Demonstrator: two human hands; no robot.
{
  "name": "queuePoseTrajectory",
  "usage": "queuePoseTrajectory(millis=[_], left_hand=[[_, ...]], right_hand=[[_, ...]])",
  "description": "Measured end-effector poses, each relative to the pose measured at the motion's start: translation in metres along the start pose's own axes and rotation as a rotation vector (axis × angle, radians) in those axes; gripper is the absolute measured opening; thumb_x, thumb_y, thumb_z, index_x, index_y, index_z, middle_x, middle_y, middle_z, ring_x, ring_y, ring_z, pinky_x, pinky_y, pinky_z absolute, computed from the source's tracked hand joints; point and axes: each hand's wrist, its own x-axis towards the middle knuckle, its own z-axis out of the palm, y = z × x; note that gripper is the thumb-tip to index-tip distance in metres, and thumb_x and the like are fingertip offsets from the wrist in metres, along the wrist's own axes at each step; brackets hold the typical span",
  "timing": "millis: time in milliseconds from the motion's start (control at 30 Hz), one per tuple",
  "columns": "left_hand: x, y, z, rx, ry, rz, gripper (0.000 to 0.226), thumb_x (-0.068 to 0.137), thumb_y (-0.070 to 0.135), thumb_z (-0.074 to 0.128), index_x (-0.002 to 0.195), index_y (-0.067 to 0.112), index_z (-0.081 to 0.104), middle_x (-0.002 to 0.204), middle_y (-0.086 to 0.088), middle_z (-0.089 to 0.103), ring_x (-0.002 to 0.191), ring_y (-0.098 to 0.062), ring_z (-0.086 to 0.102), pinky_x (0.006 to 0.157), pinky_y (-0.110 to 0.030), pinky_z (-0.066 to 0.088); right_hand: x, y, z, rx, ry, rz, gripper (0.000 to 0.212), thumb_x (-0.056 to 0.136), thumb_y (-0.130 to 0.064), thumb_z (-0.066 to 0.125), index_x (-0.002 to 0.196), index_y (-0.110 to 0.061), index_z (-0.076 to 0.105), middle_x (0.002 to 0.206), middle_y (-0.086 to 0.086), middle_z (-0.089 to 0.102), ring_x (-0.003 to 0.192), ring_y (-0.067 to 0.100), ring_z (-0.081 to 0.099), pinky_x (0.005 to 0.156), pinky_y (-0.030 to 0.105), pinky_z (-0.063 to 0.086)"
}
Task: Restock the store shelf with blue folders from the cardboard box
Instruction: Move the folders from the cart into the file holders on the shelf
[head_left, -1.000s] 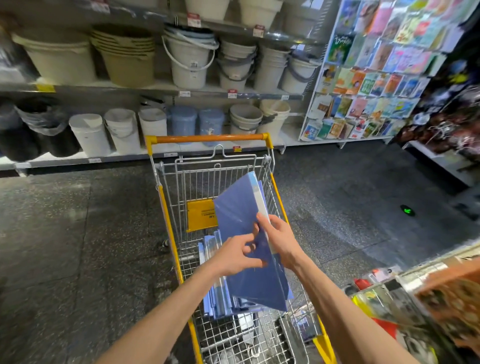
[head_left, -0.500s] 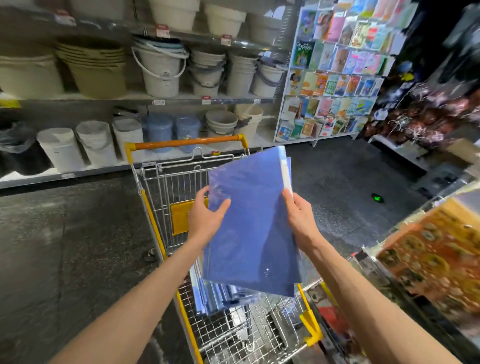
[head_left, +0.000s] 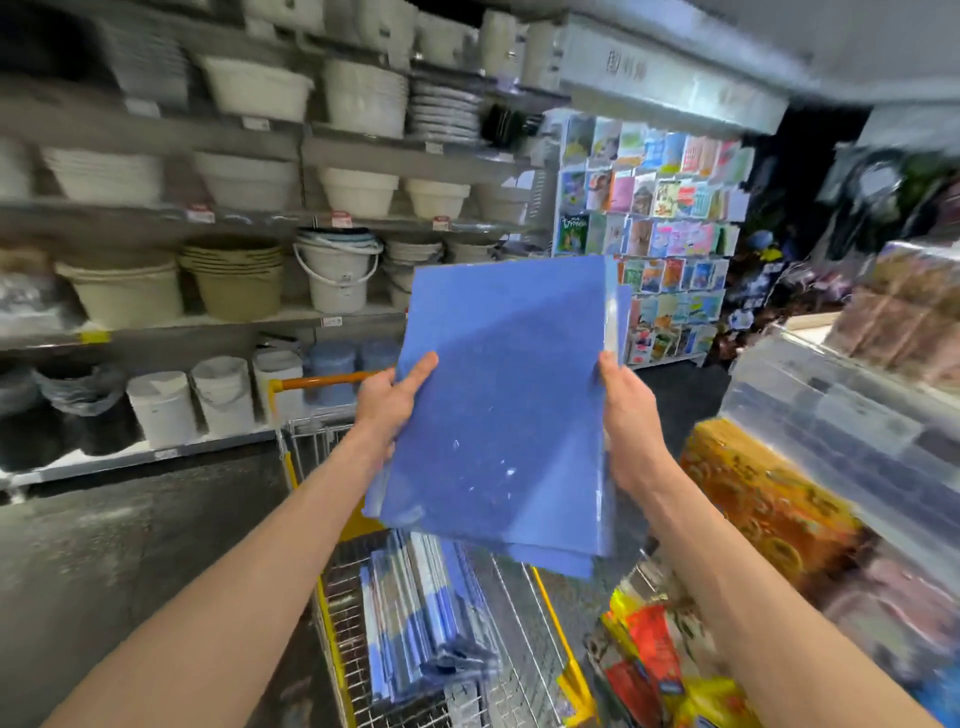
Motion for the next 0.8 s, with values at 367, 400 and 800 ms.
queuePoseTrajectory(millis=[367,400,800], left_hand=[[-0.127,0.084,0.033,-0.003,0.08,0.16,0.055,0.08,0.054,0.08,0.095,0.001,0.071,0.092,-0.009,0.076,0.082,-0.03,0.071,0.073,-0.046,0.058],[-0.135,0.096,0.039,0.002,0.067,0.172,0.055,0.078,0.056,0.081,0.091,0.003,0.07,0.088,-0.008,0.075,0.078,-0.028,0.069,0.07,-0.044,0.057],[-0.213,0.173,0.103,-0.028,-0.221,0.4,0.028,0.094,0.04,0.07,0.09,0.013,0.073,0.083,-0.001,0.077,0.073,-0.019,0.072,0.06,-0.032,0.056]], right_hand=[[-0.065,-0.066,-0.069,0.044,-0.225,-0.068,0.07,0.087,-0.048,0.073,0.146,-0.027,0.043,0.13,-0.008,0.067,0.111,0.017,0.069,0.087,0.043,0.059],[-0.073,-0.074,-0.075,0.051,-0.209,-0.083,0.074,0.085,-0.049,0.075,0.147,-0.028,0.041,0.131,-0.008,0.066,0.112,0.017,0.069,0.09,0.046,0.058],[-0.177,-0.172,-0.127,0.002,0.134,-0.33,0.055,0.087,-0.037,0.076,0.133,-0.013,0.058,0.116,0.007,0.074,0.099,0.029,0.073,0.083,0.049,0.06]])
